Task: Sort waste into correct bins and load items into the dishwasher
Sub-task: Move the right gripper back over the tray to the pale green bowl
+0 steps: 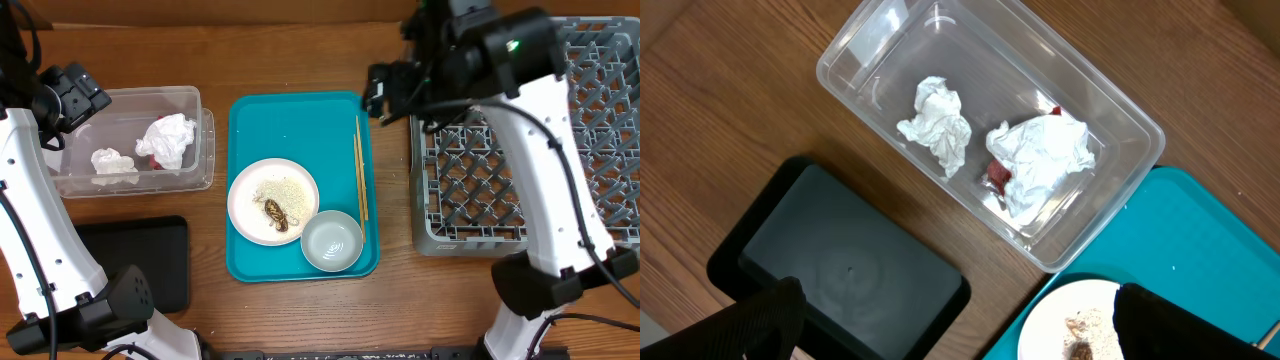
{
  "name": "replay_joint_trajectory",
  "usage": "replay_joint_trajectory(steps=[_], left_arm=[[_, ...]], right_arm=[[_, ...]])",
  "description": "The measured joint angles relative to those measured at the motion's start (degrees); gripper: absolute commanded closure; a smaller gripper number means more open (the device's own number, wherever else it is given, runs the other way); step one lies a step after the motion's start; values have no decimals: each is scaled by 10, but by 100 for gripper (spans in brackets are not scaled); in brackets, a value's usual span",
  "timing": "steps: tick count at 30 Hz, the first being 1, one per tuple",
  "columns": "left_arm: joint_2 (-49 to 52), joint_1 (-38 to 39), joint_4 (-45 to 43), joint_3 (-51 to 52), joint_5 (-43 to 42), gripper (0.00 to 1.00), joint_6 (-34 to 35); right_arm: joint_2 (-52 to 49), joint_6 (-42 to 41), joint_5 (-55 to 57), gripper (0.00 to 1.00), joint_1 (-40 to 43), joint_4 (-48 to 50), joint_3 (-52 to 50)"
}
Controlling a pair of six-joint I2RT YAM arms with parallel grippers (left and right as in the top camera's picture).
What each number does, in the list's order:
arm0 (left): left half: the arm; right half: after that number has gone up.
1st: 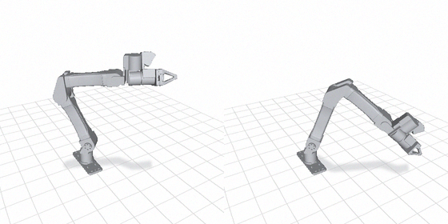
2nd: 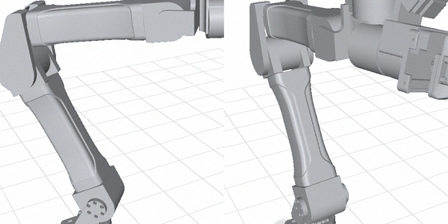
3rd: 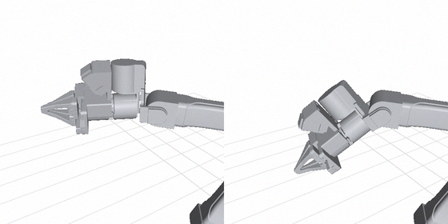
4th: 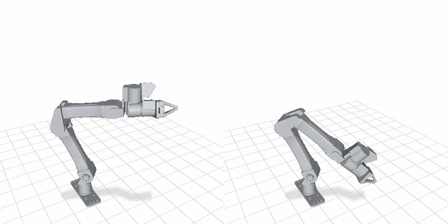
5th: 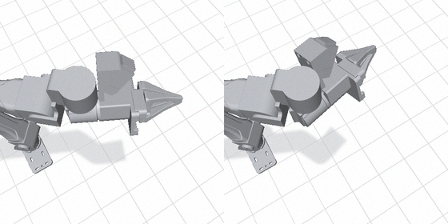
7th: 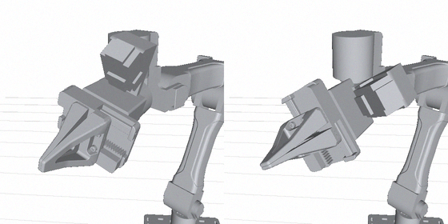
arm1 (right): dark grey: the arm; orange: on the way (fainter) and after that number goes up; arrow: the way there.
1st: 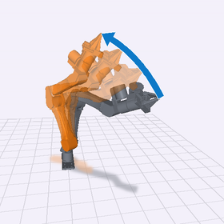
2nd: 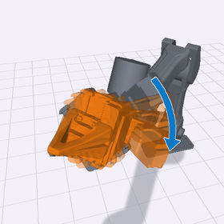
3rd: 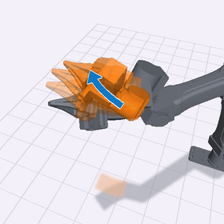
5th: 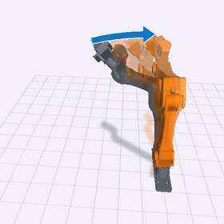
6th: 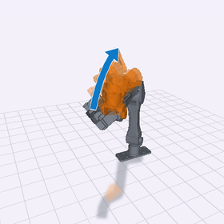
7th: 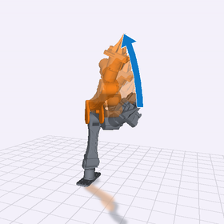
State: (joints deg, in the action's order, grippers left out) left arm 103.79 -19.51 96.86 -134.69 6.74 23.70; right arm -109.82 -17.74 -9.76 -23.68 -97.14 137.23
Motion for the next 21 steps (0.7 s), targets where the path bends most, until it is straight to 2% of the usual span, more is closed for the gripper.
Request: replay_joint_trajectory(steps=[11, 15, 21], left_arm=[[0, 0, 0, 0, 0, 0, 0], [0, 0, 0, 0, 0, 0, 0], [0, 0, 0, 0, 0, 0, 0]], right_arm=[[29, -2, 16, 0, -27, 0, -18], [82, 21, -18, 0, -27, 1, -79], [190, 45, -92, 0, -48, -1, -226]])
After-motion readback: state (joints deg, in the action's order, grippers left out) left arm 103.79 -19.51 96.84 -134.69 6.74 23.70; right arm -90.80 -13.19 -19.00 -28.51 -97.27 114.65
